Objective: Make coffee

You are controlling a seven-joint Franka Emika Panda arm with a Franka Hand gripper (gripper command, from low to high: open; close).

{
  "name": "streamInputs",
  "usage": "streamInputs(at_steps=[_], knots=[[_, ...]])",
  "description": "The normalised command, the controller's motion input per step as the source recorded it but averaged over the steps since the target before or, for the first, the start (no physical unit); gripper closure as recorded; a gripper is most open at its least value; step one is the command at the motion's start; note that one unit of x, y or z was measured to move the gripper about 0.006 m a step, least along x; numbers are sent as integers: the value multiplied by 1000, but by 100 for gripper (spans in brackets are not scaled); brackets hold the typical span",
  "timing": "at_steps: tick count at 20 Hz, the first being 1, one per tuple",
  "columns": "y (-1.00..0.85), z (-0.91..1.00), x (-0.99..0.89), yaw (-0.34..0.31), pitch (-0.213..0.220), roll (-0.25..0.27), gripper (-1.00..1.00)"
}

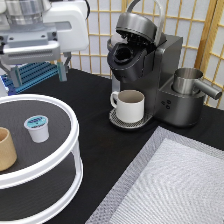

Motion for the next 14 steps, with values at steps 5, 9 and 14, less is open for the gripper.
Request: streamInputs(at_steps=[5,9,14], knots=[[0,-97,0,-336,-18,-72,-100],[-79,-211,-121,-239,0,-80,-100],[-20,-381,-247,-57,-34,-182,-100]])
